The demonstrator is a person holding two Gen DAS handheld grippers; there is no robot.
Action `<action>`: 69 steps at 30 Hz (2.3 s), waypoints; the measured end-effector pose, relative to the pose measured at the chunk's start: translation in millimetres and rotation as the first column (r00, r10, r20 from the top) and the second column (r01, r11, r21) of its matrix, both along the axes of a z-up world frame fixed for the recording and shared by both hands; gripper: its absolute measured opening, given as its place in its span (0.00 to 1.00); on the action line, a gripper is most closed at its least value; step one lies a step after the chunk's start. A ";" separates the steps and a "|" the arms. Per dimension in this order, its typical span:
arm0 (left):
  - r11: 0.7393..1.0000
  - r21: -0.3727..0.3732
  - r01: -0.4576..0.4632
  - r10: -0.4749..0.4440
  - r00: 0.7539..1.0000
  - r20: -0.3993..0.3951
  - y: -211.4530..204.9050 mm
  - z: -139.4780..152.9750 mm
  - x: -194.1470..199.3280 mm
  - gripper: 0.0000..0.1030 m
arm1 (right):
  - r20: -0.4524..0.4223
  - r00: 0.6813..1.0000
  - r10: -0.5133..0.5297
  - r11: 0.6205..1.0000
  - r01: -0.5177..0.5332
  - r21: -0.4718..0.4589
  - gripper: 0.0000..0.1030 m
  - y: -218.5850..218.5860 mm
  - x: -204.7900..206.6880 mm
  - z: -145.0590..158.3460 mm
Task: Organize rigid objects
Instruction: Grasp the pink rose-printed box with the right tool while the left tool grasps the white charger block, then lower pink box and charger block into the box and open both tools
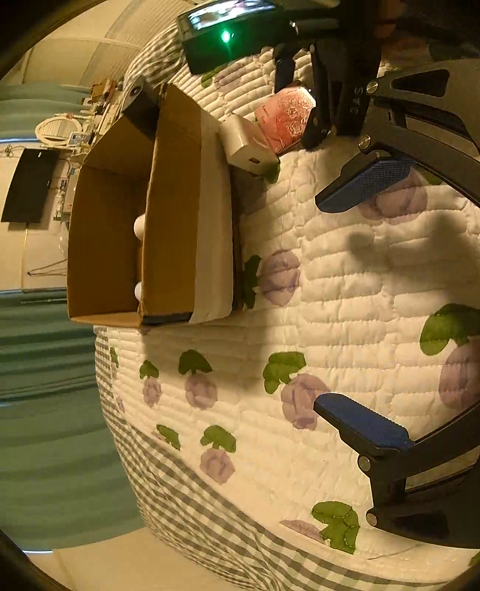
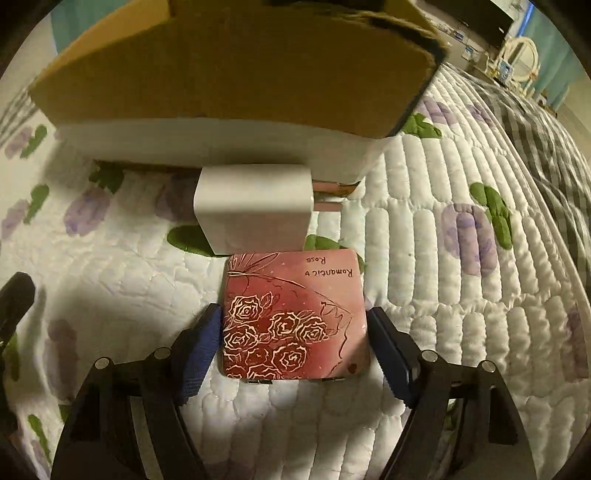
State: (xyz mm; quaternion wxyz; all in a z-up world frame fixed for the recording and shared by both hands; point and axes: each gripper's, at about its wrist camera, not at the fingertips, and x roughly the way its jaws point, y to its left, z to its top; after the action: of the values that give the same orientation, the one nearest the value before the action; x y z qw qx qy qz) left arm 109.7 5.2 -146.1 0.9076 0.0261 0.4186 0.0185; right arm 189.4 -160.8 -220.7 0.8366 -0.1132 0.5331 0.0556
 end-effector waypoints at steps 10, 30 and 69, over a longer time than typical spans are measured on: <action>0.997 0.007 0.083 -0.083 0.997 -0.002 -29.8 17.1 6.5 0.97 | 0.119 0.992 -0.042 0.989 0.025 0.144 0.69 -42.3 -21.1 61.1; 0.995 -0.069 0.074 -0.078 0.995 -0.054 -123.5 -25.2 90.4 0.91 | 0.091 0.995 -0.047 0.987 0.032 0.160 0.69 -120.5 41.0 67.8; 0.998 -0.038 0.056 -0.052 0.992 0.113 -32.9 120.9 -0.3 0.55 | 0.308 0.942 0.130 0.969 -0.186 0.161 0.69 -25.4 -41.6 203.0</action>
State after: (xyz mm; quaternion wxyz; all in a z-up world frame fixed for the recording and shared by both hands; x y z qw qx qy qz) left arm 109.4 -27.7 -25.2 0.9302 0.0178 0.3663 -0.0132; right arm 147.8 -186.3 -17.7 0.9065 -0.0834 0.3836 0.1553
